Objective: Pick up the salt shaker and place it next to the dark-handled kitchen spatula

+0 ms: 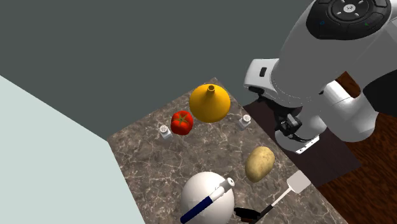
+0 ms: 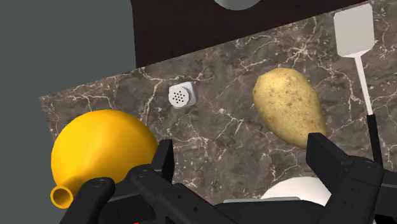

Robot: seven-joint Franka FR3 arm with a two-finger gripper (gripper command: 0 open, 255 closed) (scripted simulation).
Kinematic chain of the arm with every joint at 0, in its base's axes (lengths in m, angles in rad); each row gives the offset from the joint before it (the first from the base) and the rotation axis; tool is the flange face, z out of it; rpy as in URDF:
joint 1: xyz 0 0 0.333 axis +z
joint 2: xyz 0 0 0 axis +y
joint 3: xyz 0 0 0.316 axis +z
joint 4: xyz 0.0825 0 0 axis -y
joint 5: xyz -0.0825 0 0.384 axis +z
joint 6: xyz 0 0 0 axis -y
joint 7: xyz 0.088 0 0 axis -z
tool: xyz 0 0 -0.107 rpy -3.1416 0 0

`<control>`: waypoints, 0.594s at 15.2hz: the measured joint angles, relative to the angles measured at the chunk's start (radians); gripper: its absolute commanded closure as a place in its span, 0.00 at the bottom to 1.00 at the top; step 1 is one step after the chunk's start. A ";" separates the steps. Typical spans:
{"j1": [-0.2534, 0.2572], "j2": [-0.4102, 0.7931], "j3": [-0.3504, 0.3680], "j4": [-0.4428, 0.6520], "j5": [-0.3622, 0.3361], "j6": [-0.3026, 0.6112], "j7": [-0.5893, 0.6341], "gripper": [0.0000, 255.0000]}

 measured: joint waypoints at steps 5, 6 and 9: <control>-0.011 0.111 -0.021 0.030 -0.011 0.073 -0.001 0.00; -0.012 0.146 -0.023 0.040 -0.011 0.095 0.004 0.00; -0.020 0.267 -0.040 0.084 -0.015 0.165 0.006 0.00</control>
